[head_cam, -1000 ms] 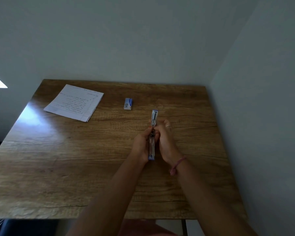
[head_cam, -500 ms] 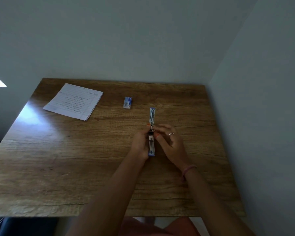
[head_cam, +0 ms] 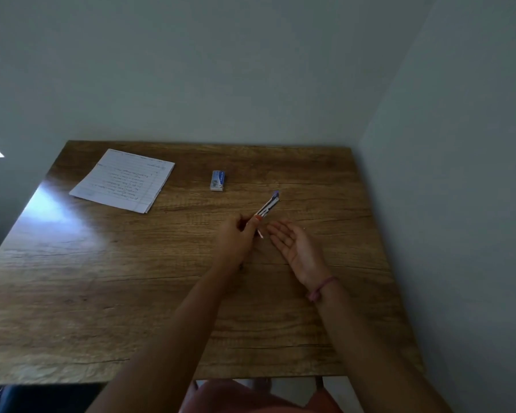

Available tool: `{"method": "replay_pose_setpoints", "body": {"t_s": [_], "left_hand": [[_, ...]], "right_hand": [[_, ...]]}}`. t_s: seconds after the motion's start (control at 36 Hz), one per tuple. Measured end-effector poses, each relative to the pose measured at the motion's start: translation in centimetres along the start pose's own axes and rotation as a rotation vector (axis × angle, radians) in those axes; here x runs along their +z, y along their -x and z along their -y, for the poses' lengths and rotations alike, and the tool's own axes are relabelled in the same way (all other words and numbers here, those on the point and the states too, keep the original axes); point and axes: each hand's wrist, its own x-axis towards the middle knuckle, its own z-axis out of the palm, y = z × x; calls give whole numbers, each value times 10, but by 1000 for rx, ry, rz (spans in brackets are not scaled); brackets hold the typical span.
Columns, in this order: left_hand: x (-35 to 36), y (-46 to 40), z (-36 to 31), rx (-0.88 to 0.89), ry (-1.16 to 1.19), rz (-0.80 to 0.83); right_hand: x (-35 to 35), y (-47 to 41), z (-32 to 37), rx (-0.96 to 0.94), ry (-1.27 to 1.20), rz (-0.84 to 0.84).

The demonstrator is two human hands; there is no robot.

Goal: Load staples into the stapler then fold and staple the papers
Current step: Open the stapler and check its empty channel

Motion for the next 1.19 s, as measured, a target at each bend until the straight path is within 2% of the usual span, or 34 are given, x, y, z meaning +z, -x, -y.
{"method": "replay_pose_setpoints", "body": {"t_s": [0.08, 0.22, 0.36, 0.58, 0.64, 0.72, 0.86, 1.03, 1.08, 1.19], "left_hand": [[-11, -5, -2, 225, -234, 7], [-27, -10, 0, 463, -489, 126], [-35, -10, 7, 655, -603, 188], [-41, -1, 7, 807, -676, 123], [-42, -2, 8, 781, -718, 146], [-43, -5, 12, 641, -740, 209], [-43, -3, 12, 647, -661, 93], [-43, -8, 17, 503, -683, 133], [-43, -7, 16, 412, -605, 106], [-42, -8, 12, 197, -296, 7]], "right_hand": [[1, -3, -4, -88, 0, -64], [1, -5, -6, -139, -8, -82], [1, -5, -7, -148, -7, -71], [-2, -6, -8, -145, -14, -83], [-2, -5, -8, -148, 3, -86], [-1, -5, -8, -153, 30, -85], [-1, -5, -7, -156, 13, -72], [-3, -6, -8, -157, 16, -61], [-4, -7, -9, -156, 10, -62], [-4, -6, -10, -173, 45, -58]]}}
